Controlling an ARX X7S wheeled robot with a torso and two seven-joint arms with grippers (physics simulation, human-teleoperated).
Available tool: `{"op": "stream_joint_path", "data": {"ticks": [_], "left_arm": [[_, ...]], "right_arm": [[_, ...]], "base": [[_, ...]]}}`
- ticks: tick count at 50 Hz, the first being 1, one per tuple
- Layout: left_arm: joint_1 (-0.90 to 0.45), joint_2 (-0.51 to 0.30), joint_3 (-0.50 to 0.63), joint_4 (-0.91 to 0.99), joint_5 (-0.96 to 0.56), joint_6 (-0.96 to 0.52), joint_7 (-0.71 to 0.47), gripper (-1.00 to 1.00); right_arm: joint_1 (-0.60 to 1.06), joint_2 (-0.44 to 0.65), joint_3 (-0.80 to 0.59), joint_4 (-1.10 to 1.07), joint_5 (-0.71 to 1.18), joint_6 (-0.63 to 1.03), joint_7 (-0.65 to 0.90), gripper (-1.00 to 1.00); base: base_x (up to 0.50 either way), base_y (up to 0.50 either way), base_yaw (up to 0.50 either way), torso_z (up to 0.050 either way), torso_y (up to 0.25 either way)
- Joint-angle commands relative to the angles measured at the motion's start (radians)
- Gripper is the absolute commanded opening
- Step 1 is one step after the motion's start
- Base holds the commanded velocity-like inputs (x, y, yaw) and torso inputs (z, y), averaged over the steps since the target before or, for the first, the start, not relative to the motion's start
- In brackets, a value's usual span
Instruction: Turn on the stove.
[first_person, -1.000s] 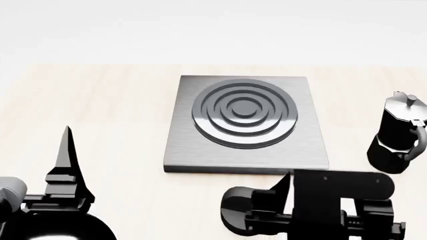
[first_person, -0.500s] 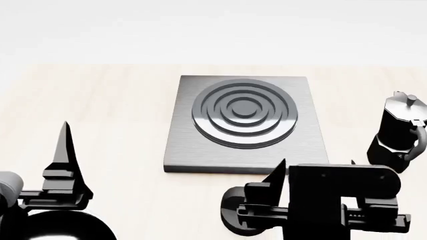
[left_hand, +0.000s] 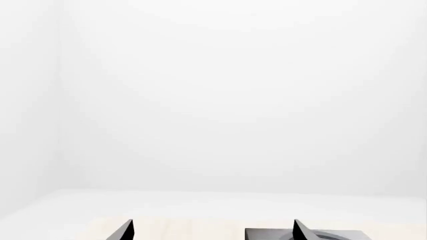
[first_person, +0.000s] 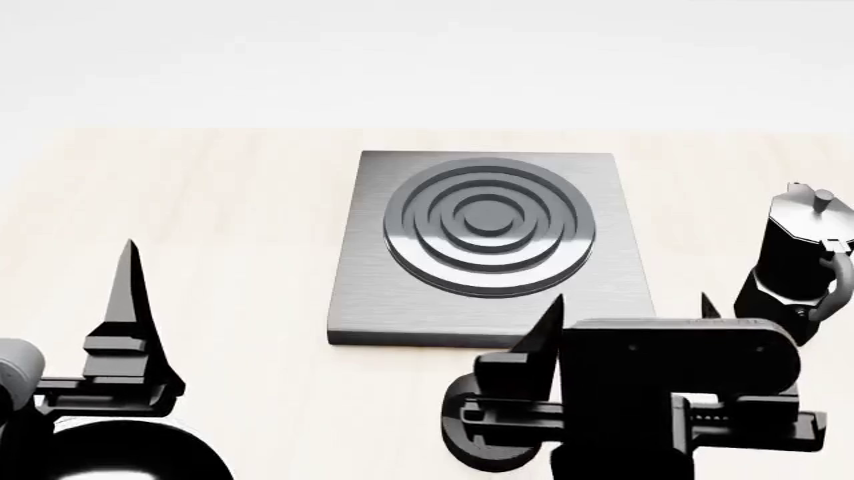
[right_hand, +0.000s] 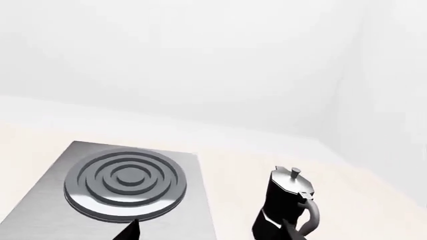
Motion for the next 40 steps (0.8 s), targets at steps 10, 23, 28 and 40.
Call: {"op": "stream_joint_path", "data": {"ticks": [10,23,28,40], "left_arm": [[0.002,-0.006,0.002,0.005,-0.006,0.000,-0.006,1.00],[-0.002,-0.005,0.008,-0.002,-0.004,0.004,-0.007,1.00],[-0.002,-0.007,0.009,0.000,-0.006,0.003,-0.009,1.00],[-0.003,-0.010,0.007,0.005,-0.012,0.000,-0.014,1.00]], "right_arm": [[0.034,0.011,-0.032,-0.076,0.001,0.046,0.035,1.00],[0.054,0.030,-0.065,-0.109,-0.020,0.037,0.050,1.00],[0.063,0.032,-0.072,-0.135,-0.018,0.042,0.056,1.00],[0.072,0.046,-0.084,-0.159,-0.019,0.035,0.059,1.00]], "base": [[0.00,0.00,0.00,0.000,0.000],[0.00,0.00,0.00,0.000,0.000],[0.00,0.00,0.00,0.000,0.000],[0.00,0.00,0.00,0.000,0.000]]}}
